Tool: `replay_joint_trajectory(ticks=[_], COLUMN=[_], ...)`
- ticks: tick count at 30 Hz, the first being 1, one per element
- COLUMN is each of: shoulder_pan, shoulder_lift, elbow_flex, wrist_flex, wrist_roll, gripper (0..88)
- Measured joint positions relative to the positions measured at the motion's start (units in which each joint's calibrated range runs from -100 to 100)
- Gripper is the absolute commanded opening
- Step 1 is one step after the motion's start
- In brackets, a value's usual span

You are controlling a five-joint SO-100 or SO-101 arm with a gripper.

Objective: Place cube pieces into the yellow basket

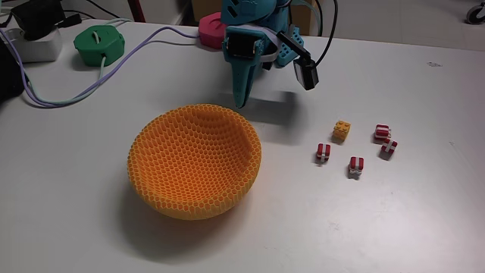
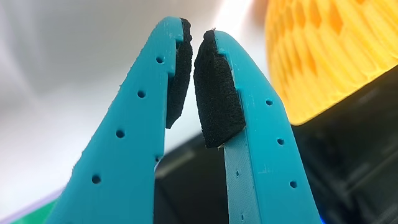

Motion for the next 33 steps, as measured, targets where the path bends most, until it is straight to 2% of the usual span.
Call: replay_joint_trajectory(ticks=[2,5,11,14,16,19,24,29,31,33], shoulder_pan=[-0.5,-9.8,-9.7,-9.6,-10.1,-17.2,-36.6,-50.7,-55.4,-55.9], shoulder_lift=[0.0,0.0,0.0,0.0,0.8,7.1,31.5,44.4,45.1,45.4], elbow_flex=[0.0,0.0,0.0,-0.2,-2.5,-11.3,-26.8,-21.8,-16.2,-12.8], wrist_flex=[0.0,0.0,0.0,0.0,-1.0,-5.9,-10.6,-25.5,-33.9,-38.9], wrist_roll=[-0.3,-0.5,-0.9,-2.2,-4.3,-9.9,-23.7,-35.7,-39.1,-41.0], gripper=[0.0,0.4,0.0,5.8,1.8,0.0,0.6,20.9,23.2,24.2])
